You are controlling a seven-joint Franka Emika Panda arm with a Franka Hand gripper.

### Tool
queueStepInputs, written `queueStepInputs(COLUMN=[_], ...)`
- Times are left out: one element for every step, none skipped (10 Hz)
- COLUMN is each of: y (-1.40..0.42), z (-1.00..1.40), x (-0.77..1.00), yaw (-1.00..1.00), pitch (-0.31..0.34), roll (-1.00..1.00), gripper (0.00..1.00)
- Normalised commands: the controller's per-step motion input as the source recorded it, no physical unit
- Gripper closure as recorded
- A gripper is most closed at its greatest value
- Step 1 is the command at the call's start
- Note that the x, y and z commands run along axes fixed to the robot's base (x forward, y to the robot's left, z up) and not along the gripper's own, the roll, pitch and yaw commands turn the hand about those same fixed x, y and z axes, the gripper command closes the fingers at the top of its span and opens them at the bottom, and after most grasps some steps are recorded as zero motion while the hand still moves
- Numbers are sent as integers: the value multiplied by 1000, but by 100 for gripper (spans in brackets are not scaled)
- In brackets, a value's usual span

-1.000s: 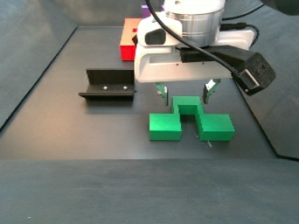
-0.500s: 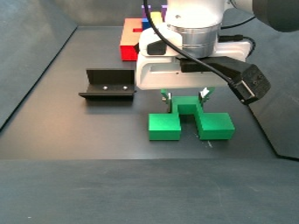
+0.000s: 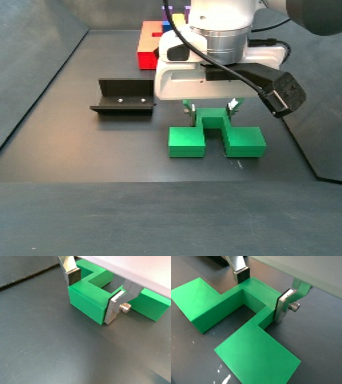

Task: Pick up the green object. Move up. Place the green object on the fixture. Regrasp the green object. Move to above the board. Insert the green object.
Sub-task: Pick up the green object.

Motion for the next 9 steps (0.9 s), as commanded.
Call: queueStepInputs(y=[0, 0, 0, 0, 0, 0, 0, 0, 0], z=[0, 0, 0, 0, 0, 0, 0, 0, 0], x=[0, 0, 0, 0, 0, 0, 0, 0, 0], yaw=[0, 0, 0, 0, 0, 0, 0, 0, 0], pitch=[0, 0, 0, 0, 0, 0, 0, 0, 0], roll=[0, 0, 0, 0, 0, 0, 0, 0, 0], gripper=[100, 100, 100, 100, 100, 100, 100, 100, 100])
